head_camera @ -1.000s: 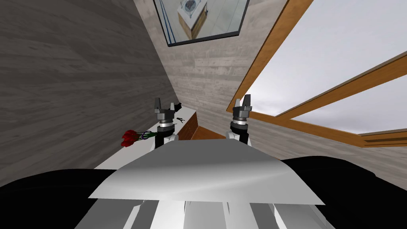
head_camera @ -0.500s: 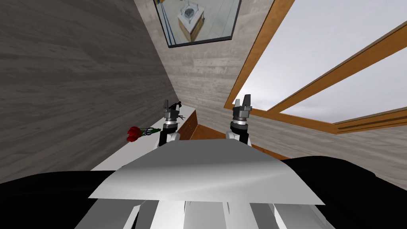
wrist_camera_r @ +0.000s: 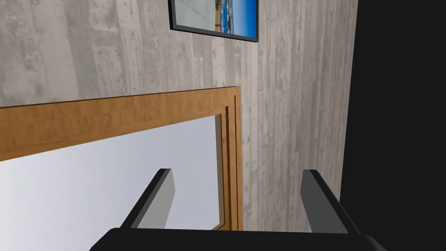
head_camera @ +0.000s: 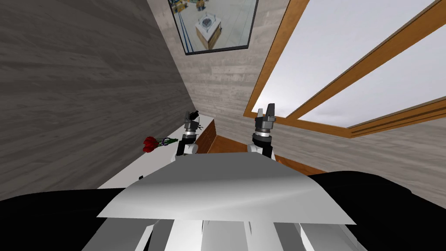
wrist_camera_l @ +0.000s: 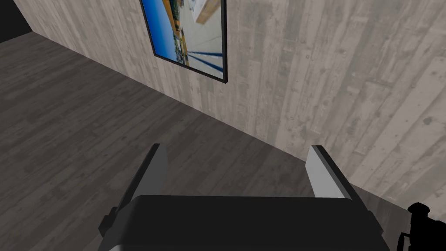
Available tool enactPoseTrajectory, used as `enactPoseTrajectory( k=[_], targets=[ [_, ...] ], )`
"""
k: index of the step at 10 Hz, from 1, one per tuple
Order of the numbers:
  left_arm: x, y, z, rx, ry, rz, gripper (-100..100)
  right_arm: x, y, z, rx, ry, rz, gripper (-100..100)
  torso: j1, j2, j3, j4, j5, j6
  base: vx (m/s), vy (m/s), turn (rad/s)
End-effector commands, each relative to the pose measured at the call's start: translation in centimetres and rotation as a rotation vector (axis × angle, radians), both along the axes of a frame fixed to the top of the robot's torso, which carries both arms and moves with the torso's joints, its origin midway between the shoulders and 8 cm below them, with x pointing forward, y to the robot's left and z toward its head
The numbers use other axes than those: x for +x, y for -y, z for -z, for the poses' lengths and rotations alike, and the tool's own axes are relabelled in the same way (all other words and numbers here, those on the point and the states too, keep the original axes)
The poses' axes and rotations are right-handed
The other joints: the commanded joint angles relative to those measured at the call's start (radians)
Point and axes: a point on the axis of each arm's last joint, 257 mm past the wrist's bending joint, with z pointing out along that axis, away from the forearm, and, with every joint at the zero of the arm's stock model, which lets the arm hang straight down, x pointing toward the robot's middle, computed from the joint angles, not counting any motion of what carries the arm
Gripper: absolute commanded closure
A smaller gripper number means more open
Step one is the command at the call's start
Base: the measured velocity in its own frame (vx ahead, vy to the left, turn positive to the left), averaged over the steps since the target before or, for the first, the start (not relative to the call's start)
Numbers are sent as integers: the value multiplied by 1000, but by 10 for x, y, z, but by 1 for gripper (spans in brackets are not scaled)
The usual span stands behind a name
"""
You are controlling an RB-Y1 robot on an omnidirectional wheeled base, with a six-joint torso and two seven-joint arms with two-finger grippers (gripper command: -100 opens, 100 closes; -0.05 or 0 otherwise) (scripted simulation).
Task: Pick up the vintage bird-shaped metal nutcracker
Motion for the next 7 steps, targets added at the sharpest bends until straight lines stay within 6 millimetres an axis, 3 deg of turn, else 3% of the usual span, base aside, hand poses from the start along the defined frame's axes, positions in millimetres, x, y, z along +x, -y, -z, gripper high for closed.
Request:
enactPoseTrajectory(
  k=[1, 5, 7],
  targets=[
    [15, -2, 17, -16, -51, 16, -100, 0, 0, 0, 0, 0, 0, 0, 0, 0, 0, 0, 0, 0, -117, 22, -70],
    [39, -5, 49, -31, -143, 36, -100, 0, 0, 0, 0, 0, 0, 0, 0, -2, -1, 0, 0, 0, -88, 23, -69],
    [60, -9, 78, -32, -235, 52, -100, 0, 0, 0, 0, 0, 0, 0, 0, -3, -2, -1, 0, 0, -79, 36, -110]
  ],
)
